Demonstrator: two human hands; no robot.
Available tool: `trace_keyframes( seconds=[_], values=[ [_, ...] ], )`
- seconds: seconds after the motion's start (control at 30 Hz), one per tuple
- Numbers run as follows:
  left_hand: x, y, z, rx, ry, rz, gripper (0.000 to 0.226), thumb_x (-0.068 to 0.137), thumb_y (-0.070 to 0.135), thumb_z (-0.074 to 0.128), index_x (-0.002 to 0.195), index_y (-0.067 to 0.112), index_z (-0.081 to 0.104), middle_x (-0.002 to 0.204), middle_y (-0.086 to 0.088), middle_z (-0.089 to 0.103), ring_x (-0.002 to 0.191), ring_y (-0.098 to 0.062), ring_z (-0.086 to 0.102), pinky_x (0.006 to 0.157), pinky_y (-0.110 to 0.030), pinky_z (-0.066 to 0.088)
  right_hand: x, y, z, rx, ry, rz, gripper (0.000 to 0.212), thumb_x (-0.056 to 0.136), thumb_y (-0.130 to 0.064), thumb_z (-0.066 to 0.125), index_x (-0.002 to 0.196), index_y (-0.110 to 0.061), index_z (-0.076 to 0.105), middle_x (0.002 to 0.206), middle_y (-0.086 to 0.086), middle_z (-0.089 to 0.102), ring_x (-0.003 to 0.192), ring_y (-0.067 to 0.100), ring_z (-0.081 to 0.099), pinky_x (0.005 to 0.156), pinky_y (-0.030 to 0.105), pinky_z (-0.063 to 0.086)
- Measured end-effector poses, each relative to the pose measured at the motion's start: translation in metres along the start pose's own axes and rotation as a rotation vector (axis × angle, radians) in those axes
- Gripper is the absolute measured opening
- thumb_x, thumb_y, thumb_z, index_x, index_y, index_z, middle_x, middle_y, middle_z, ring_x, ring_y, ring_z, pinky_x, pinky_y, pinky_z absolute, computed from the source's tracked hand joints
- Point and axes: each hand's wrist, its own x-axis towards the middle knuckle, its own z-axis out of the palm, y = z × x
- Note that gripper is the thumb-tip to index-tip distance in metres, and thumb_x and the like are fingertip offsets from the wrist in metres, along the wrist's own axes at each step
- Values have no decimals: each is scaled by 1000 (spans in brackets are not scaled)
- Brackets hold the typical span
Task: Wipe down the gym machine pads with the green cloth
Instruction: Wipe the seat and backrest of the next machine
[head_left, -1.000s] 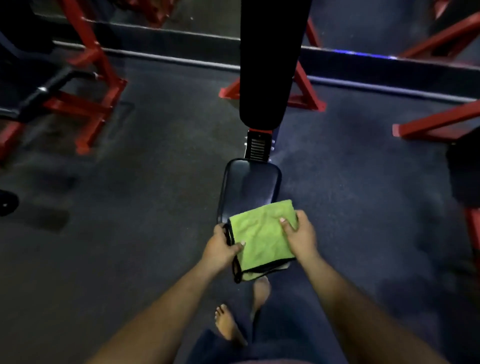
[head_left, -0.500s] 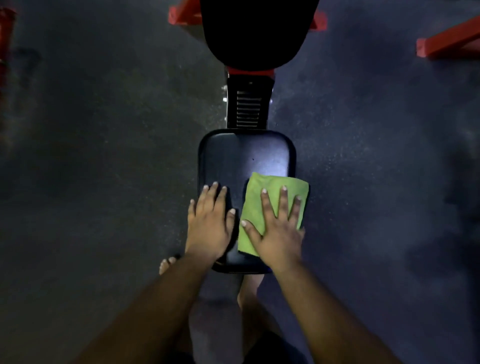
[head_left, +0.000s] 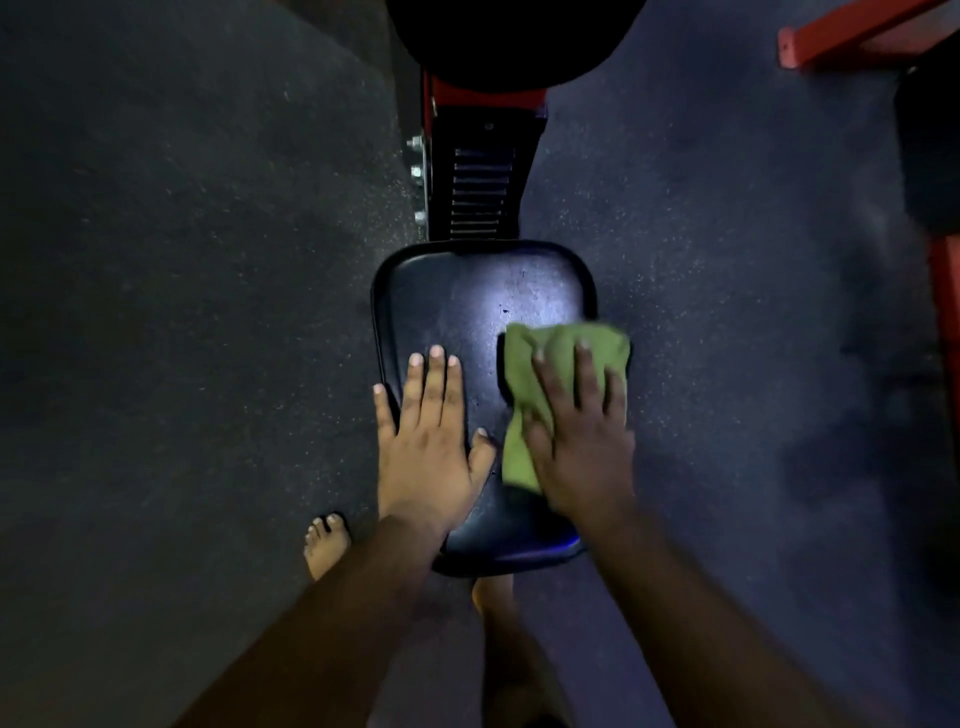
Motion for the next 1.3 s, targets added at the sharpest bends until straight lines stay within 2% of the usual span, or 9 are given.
trace_keyframes(
  seconds=[0.1,0.23,0.33,0.53,0.7,0.87,0.97,1.13,1.3],
  values=[
    [1,1,0,23,-22,4,81,94,44,39,162,9,11,171,-8,1,158,-25,-5,124,-60,3,-45,6,9,38,-106,72,71,90,-73,28,156,-57,5,172,-7,-8,155,39,6,96,69,46],
    [0,2,3,35,-20,4,78,96,43,30,163,9,6,171,-8,-4,158,-26,-9,125,-60,0,62,-12,-4,32,-32,35,79,89,-85,28,154,-58,-8,169,-5,-22,154,46,-12,103,76,33],
    [1,2,2,43,-37,1,79,96,44,29,163,9,4,171,-8,-6,157,-25,-11,125,-60,-1,115,-25,-18,4,-44,23,74,93,-81,26,155,-56,-5,170,-5,-19,154,46,-8,101,75,35],
    [3,4,-3,13,-66,-13,81,93,45,31,162,8,10,171,-8,-1,158,-26,-6,124,-61,5,1,8,-5,1,-85,-40,67,94,-73,21,156,-57,4,171,-11,-13,156,41,-3,99,68,44],
    [1,1,0,-83,30,-11,81,95,41,39,162,5,11,171,-8,1,158,-23,-2,125,-59,4,101,-21,-14,-87,-10,-40,68,95,-75,17,156,-56,-6,171,-5,-16,152,52,-8,111,78,20],
    [-16,-20,-2,-391,144,-89,76,98,32,35,162,8,4,171,-6,-5,158,-20,-4,125,-56,-8,136,-117,2,-293,-21,-433,64,98,-67,28,158,-50,14,172,-4,10,152,46,12,110,81,7],
    [-39,-45,1,-313,55,-214,77,103,48,29,162,9,-2,170,-2,-14,158,-18,-10,124,-63,0,136,-108,-2,-339,-49,-646,63,96,-70,29,157,-53,18,172,-5,7,155,40,8,112,80,8],
    [-49,-64,-9,-221,-87,-212,102,95,79,22,155,14,-30,164,-2,-34,154,-17,-25,122,-59,-13,142,-100,-10,-263,-50,-284,66,96,-67,29,157,-54,5,172,2,4,156,40,4,111,82,5],
    [-51,-74,-32,-219,-144,-228,133,78,93,38,150,9,-36,159,-5,-44,150,-19,-34,119,-59,-18,4,-72,13,-309,-87,-484,70,94,-66,36,159,-51,12,173,0,4,157,35,9,112,74,20]
  ],
)
